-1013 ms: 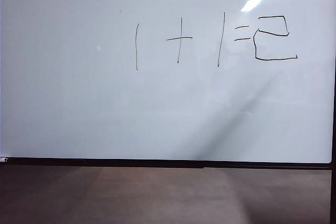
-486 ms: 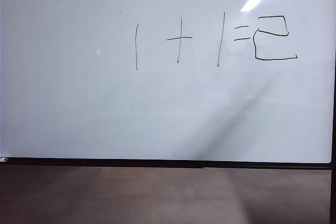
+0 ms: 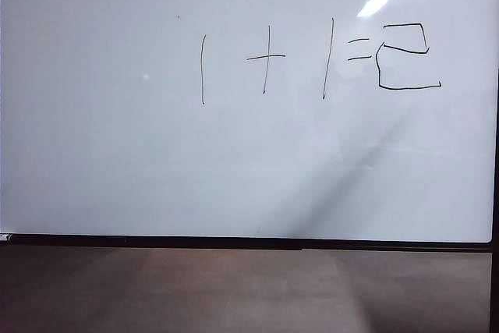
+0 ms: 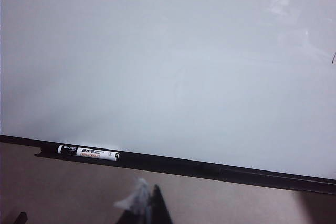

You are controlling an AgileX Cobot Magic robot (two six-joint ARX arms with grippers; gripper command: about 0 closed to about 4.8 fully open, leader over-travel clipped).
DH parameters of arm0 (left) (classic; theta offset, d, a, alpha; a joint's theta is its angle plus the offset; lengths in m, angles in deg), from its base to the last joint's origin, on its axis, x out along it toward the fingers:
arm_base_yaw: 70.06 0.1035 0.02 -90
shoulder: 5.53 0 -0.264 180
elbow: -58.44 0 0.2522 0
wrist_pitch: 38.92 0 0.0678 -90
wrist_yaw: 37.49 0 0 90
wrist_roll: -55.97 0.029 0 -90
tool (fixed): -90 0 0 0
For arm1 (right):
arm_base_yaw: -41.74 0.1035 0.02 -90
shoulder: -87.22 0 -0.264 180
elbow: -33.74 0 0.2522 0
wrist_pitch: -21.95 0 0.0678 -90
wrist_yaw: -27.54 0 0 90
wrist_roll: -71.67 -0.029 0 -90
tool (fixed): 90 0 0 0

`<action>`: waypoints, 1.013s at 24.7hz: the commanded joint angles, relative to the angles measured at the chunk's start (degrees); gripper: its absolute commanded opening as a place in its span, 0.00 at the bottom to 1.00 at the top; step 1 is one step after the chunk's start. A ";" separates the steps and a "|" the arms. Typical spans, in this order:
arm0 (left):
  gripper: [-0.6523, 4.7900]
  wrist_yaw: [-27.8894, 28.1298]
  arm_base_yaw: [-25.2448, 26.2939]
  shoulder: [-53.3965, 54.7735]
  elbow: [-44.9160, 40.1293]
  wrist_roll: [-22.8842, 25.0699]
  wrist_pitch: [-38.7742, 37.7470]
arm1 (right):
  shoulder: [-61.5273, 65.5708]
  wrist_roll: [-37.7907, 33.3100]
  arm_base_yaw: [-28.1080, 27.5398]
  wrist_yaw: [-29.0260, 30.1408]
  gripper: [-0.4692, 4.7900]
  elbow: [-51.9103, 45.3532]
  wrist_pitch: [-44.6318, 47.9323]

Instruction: Reach to the right to find the marker pen, pick it up, and write the answer to the math problem on the whiteboard.

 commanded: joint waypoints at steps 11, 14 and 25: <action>0.11 -1.29 -2.62 0.07 0.04 3.43 0.70 | -0.07 0.28 0.04 0.04 0.09 -0.28 0.94; 0.11 -1.33 -2.69 0.07 0.04 4.57 0.68 | -0.07 0.28 0.04 0.04 0.09 -0.28 0.94; 0.11 -1.31 -2.67 0.07 0.04 4.55 0.35 | -0.07 0.28 0.04 0.04 0.09 -0.28 0.94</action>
